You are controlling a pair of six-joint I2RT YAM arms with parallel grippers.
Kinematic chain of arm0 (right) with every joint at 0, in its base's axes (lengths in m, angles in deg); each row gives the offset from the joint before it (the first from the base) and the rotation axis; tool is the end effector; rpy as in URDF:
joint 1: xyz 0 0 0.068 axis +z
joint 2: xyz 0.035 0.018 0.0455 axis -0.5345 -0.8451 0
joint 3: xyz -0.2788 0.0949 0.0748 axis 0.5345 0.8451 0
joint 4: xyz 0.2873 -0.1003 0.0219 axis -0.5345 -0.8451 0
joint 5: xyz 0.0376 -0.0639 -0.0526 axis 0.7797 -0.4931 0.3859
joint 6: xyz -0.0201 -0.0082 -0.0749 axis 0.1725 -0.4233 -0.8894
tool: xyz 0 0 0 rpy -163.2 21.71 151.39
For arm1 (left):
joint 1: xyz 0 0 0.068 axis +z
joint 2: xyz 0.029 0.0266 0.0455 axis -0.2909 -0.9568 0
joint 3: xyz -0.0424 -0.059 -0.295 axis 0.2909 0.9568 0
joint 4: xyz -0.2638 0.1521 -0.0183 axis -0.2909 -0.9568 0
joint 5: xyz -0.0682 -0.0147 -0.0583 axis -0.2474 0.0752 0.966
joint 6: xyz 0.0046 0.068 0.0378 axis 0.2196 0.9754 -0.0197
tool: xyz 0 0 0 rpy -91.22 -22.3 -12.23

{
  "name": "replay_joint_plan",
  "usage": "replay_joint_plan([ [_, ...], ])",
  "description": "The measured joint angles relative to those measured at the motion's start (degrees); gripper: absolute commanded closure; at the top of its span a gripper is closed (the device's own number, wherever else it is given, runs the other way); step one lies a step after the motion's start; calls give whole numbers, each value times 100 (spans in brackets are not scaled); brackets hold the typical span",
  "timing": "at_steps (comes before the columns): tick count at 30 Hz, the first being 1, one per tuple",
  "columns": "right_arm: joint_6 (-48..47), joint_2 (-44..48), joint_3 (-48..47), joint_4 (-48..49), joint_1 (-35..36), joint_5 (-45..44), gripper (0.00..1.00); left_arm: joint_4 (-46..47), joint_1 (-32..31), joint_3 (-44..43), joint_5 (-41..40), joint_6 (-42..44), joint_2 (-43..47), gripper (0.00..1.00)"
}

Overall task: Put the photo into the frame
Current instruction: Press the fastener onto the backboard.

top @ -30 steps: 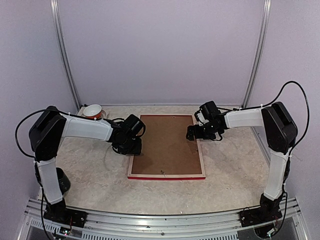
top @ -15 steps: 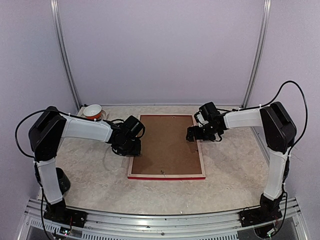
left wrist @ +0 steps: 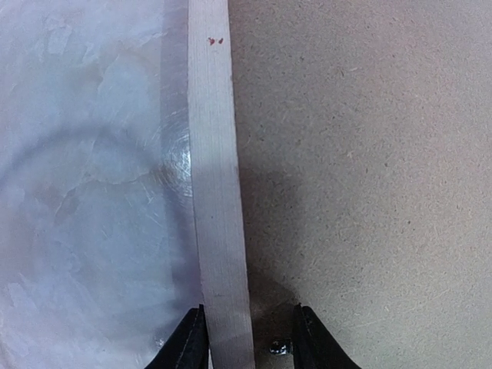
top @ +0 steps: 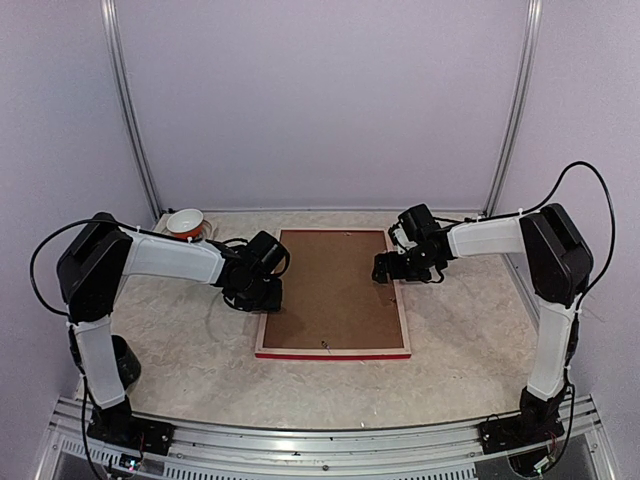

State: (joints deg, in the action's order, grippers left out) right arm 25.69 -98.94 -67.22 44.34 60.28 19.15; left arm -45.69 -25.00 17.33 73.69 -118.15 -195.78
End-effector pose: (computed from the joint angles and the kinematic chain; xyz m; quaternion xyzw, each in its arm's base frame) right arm 0.4247 0.2305 0.1329 -0.0585 0.9506 0.1566 0.2615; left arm 0.3386 -0.2855 0.1195 0.0305 0.9685 -0.0618 0.2391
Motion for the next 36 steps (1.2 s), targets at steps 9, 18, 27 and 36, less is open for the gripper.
replay_joint_plan([
  [9,0,0,0,2,0,-2,1,9,0,0,57,7,0,62],
  [18,0,0,0,2,0,0,1,122,2,98,229,199,63,64],
  [27,0,0,0,2,0,-2,1,127,9,160,417,385,120,68],
  [36,0,0,2,2,0,-2,1,107,37,160,424,389,192,61],
])
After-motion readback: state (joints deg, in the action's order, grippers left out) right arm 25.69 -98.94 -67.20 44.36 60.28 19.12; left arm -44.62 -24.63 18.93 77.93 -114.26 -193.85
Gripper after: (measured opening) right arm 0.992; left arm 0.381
